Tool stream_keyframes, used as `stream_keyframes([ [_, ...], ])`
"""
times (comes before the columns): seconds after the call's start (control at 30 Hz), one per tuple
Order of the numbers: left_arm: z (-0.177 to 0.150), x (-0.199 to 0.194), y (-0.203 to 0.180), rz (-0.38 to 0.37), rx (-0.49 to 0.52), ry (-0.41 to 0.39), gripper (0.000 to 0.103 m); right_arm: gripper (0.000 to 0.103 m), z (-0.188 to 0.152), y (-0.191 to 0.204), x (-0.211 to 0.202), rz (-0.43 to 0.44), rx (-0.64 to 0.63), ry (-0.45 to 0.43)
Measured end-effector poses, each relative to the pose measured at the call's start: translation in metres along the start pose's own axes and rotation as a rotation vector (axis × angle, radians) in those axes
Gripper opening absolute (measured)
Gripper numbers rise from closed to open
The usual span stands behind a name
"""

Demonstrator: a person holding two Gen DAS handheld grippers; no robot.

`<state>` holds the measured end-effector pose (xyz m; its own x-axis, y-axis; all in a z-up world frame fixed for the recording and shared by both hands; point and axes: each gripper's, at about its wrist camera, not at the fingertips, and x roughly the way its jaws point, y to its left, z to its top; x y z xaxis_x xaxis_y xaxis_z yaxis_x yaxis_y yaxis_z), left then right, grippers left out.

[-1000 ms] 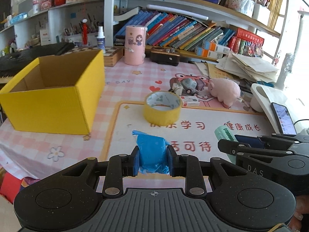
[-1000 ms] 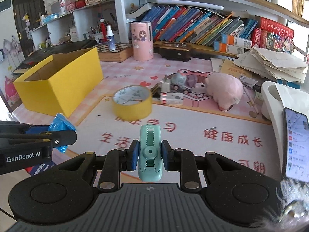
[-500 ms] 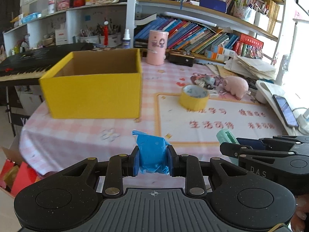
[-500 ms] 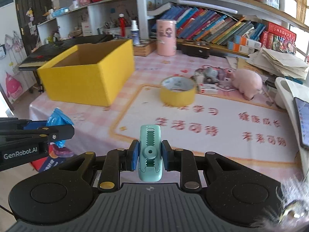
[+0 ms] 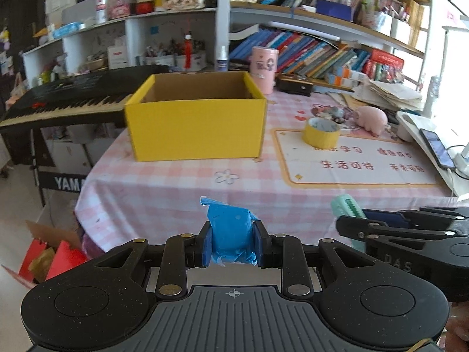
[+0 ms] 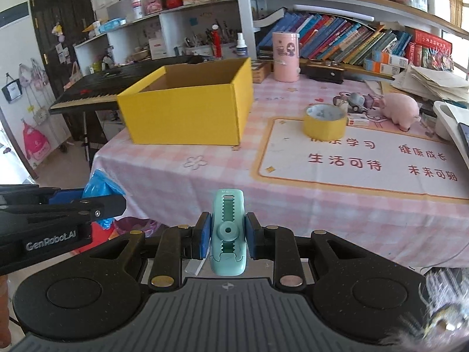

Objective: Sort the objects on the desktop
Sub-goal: 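Carry the blue object and mint-green clip with both tools over the yellow box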

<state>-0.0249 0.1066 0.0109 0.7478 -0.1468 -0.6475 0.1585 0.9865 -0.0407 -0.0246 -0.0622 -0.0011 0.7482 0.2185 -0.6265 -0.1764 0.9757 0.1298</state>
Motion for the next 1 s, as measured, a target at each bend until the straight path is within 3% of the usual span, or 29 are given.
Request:
stream_keyframes([
  [0.53, -0.016, -0.012, 0.039, 0.036, -0.062, 0.004, 0.026, 0.023, 0.000, 0.047, 0.002, 0.035, -0.087, 0.021],
  [1.0, -0.016, -0.008, 0.056, 0.027, -0.085, 0.001, 0.026, 0.023, 0.008, 0.062, 0.012, 0.036, -0.115, 0.042],
])
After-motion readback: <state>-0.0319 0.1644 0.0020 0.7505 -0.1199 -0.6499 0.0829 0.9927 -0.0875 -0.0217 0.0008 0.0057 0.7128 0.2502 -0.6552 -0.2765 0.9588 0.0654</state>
